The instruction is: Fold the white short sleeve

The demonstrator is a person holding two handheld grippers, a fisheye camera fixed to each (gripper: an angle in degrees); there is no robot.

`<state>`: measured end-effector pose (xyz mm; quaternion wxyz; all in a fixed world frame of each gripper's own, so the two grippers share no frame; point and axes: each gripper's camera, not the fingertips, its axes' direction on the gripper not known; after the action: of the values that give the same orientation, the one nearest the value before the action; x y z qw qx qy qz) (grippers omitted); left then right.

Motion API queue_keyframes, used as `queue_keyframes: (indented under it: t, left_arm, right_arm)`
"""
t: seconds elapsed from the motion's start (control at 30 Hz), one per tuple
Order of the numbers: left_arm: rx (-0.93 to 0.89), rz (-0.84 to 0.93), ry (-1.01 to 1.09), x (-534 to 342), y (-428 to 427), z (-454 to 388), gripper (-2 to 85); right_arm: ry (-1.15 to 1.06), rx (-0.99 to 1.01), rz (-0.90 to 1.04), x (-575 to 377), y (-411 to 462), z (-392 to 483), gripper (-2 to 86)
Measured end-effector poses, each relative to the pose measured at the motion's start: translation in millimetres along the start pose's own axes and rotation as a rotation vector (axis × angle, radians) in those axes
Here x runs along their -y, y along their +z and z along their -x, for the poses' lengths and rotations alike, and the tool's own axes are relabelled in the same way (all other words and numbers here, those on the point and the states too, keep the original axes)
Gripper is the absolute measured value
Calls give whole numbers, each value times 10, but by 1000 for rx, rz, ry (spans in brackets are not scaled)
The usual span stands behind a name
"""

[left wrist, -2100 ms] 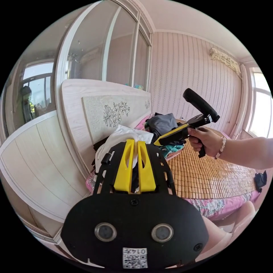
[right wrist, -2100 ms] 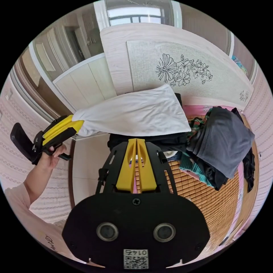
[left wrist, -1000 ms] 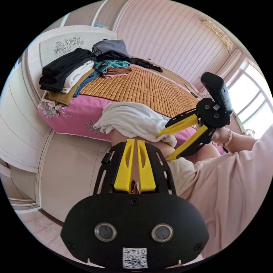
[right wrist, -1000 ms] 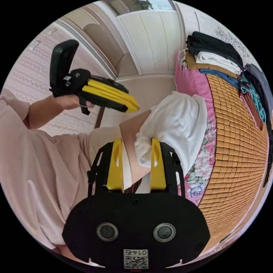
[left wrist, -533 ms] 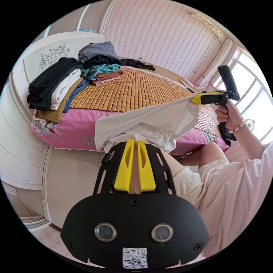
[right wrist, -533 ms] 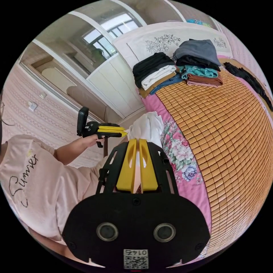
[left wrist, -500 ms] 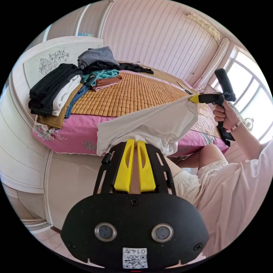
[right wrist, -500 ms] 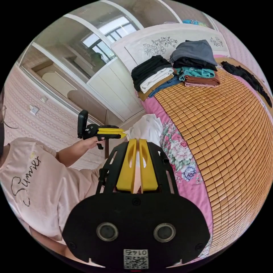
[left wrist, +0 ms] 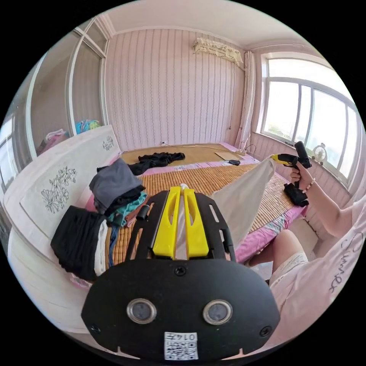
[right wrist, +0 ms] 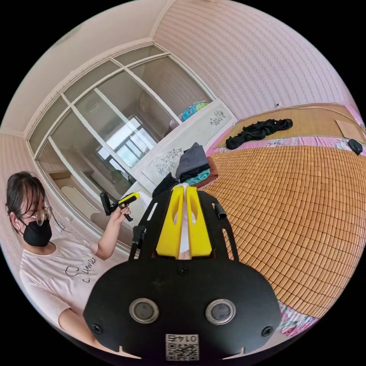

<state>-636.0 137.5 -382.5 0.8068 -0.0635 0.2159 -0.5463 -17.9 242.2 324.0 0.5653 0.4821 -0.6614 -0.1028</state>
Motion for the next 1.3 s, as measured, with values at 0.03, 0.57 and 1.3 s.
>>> queue_keyframes:
  t: [0.03,0.57,1.3]
  left_arm:
    - [7,-56,27,269,0,-75,-6]
    - [-236,379,54,-177,2757,-1380,56]
    - [-217,196,30,-1347,2035,-2303,152]
  right_arm:
    - [-21,-26,-39,60,-289,40,5]
    - [492,-124,260,-1786,-1262,-909,6]
    - [-30,306,-92,-747,-1919,586,7]
